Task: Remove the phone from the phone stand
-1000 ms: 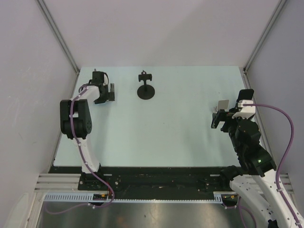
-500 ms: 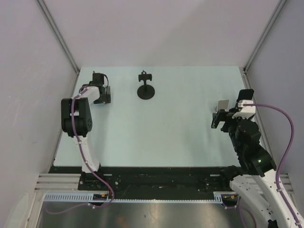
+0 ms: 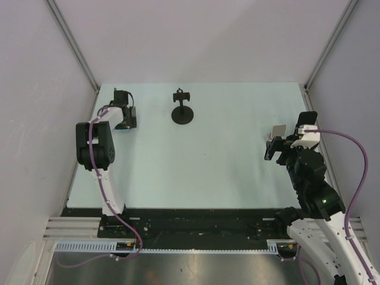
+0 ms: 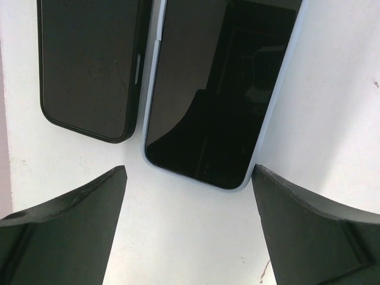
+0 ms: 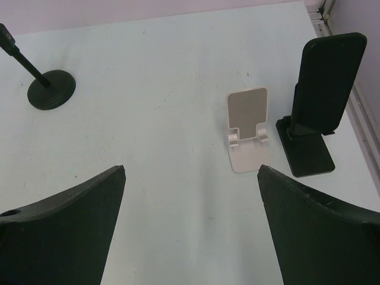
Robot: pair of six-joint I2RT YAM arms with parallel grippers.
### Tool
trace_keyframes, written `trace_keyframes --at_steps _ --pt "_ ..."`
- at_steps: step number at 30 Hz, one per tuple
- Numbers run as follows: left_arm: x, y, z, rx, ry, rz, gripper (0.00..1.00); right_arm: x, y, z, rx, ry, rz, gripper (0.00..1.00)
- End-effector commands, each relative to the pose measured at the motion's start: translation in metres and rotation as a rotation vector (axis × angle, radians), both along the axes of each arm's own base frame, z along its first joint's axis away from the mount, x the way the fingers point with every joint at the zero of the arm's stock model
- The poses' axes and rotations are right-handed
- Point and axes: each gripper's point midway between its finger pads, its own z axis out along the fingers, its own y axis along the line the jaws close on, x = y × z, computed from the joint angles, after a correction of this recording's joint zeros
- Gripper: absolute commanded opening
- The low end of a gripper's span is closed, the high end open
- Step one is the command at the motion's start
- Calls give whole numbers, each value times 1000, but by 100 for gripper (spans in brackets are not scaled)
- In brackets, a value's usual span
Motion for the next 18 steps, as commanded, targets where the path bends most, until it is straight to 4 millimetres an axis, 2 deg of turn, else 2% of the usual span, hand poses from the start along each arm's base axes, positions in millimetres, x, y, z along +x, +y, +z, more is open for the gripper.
trace_keyframes --at_steps 1,7,9,14,18 --pt "16 12 18 -3 -68 34 90 4 2 11 10 -43 6 100" --pt "21 6 19 -42 -85 31 90 5 2 10 11 -40 9 99" --pt "19 2 20 -62 -91 35 90 5 2 10 10 -39 9 99" --pt "12 -7 40 -144 -157 94 91 6 4 12 25 -46 20 99" --pt "5 -19 41 -231 -179 133 92 6 3 12 33 -47 20 99"
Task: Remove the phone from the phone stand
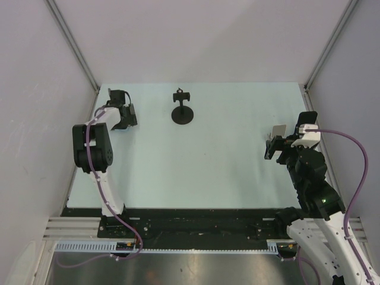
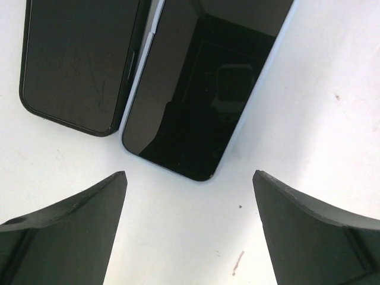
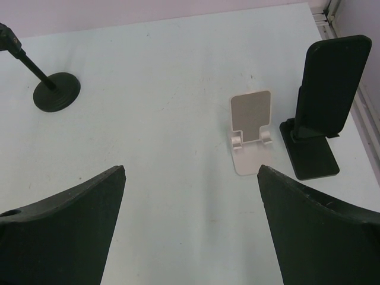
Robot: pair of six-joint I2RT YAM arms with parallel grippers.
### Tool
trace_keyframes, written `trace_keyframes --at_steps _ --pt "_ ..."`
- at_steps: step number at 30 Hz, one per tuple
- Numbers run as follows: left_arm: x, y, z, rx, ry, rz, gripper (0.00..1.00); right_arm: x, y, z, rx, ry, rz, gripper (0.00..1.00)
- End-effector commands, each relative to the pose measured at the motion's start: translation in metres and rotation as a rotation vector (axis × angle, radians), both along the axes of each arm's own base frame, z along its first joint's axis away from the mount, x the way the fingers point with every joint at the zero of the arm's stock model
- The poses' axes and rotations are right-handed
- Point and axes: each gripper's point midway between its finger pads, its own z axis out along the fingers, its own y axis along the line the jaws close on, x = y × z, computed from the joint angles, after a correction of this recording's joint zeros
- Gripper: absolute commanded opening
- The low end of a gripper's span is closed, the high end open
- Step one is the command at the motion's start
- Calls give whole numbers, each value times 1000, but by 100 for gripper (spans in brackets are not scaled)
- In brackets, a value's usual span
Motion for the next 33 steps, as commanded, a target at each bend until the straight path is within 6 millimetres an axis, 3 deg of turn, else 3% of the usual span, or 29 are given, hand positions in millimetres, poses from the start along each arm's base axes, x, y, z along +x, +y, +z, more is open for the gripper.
trace_keyframes --at_steps 1,13,33 --pt "5 -14 36 -122 -127 66 92 3 2 12 23 -45 11 99" --pt "-18 -16 6 -208 -80 136 93 0 2 13 28 -55 14 99" --pt "18 -36 -2 -311 -98 62 93 0 0 13 21 -50 4 99"
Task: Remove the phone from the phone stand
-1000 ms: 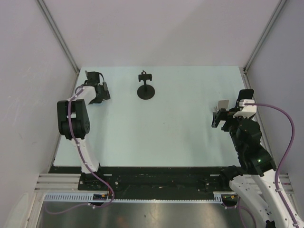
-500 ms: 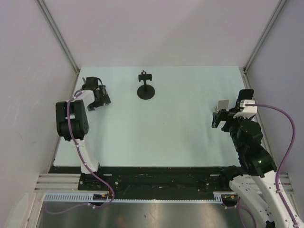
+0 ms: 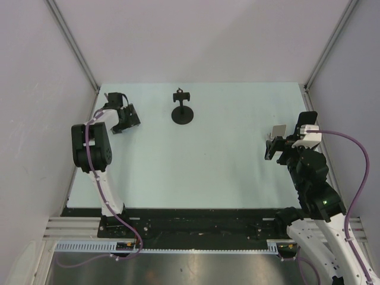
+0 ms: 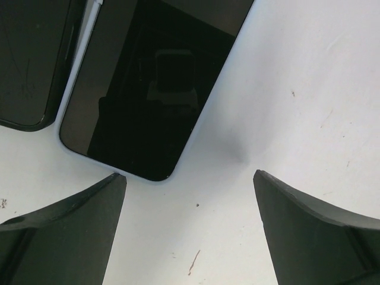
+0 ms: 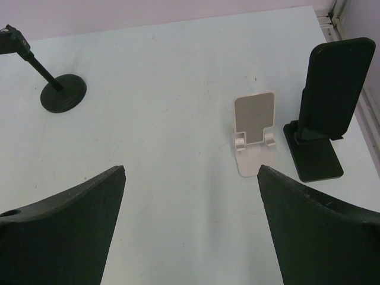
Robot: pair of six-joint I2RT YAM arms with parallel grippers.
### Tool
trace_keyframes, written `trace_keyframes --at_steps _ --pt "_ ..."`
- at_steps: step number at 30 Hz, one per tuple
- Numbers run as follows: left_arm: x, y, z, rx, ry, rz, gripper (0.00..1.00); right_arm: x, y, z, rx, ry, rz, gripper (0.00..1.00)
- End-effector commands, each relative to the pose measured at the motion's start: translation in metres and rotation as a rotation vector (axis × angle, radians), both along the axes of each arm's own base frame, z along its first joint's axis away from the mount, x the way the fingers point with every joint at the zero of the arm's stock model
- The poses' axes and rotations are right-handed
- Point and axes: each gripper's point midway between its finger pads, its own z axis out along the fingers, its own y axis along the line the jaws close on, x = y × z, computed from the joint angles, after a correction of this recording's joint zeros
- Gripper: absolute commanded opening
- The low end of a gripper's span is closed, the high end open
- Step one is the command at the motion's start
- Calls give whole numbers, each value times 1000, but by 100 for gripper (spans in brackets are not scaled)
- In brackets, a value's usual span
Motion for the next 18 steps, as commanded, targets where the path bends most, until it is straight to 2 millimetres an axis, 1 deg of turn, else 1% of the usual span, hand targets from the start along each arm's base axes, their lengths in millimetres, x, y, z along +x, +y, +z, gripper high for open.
trace_keyframes --at_steps 1,5,12,16,18 --pt "18 -9 11 -46 -52 -9 93 2 -1 10 9 -37 -9 99" --pt "21 -12 14 -48 -62 -17 93 3 -1 9 9 -36 -7 99" --pt "26 -12 16 -46 -70 -17 93 2 -2 9 8 -36 -11 99" --pt "25 -11 16 -46 -69 -17 95 2 -1 10 10 -37 -6 99" --pt "21 -11 23 -44 -78 -16 96 3 2 9 12 -35 4 99"
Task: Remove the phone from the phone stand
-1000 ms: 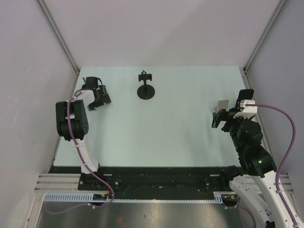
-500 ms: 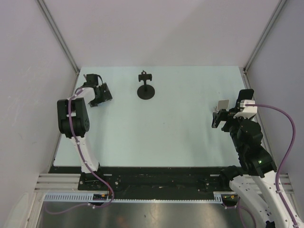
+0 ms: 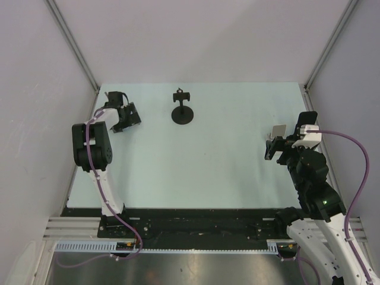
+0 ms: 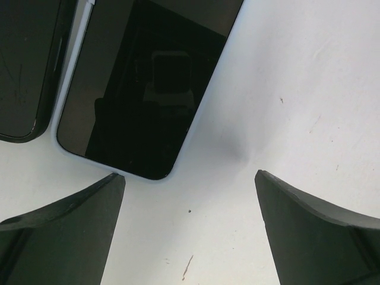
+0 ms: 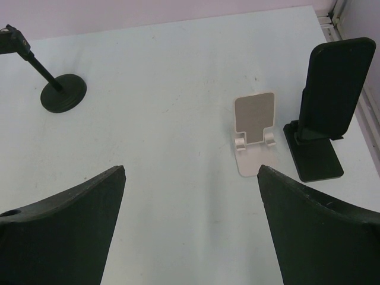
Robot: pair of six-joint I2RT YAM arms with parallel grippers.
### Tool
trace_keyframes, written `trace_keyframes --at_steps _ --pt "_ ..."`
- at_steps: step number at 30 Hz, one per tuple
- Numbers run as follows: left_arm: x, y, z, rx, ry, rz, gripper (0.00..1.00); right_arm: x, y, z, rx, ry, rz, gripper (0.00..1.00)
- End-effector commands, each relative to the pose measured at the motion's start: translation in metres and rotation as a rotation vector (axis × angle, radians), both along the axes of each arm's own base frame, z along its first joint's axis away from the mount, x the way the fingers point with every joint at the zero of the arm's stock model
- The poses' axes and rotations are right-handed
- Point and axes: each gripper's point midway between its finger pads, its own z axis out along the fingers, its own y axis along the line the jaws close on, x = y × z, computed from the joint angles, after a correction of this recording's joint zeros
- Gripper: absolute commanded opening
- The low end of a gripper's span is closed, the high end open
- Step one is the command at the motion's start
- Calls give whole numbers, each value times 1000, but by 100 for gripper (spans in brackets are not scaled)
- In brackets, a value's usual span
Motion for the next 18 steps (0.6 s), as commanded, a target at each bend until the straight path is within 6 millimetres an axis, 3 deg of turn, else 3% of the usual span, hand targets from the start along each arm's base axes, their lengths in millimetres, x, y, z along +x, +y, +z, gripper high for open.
trace_keyframes --at_steps 1,5,6,9,10,12,13,15,16,18 --pt "10 -5 23 -23 -67 3 96 4 3 8 13 -31 10 99" --pt "1 -9 51 -14 -115 -17 98 6 15 11 33 -34 67 100" --pt "0 -9 72 -5 -157 -23 98 7 19 12 40 -28 84 100" --pt "-8 -17 99 7 -210 -49 99 14 23 8 33 38 84 100" --pt "-11 -21 121 13 -258 -60 99 22 26 -3 19 93 78 100" --pt "-22 -31 141 14 -298 -92 99 27 27 -7 22 150 62 100" --pt "-31 -36 168 22 -360 -107 100 33 28 -16 14 196 53 100" --pt "-47 -53 180 40 -389 -153 100 40 30 -21 13 236 47 100" --pt "-59 -57 208 50 -457 -163 100 44 27 -23 14 248 32 100" --pt "-77 -73 218 64 -488 -220 100 57 25 -36 5 296 10 100"
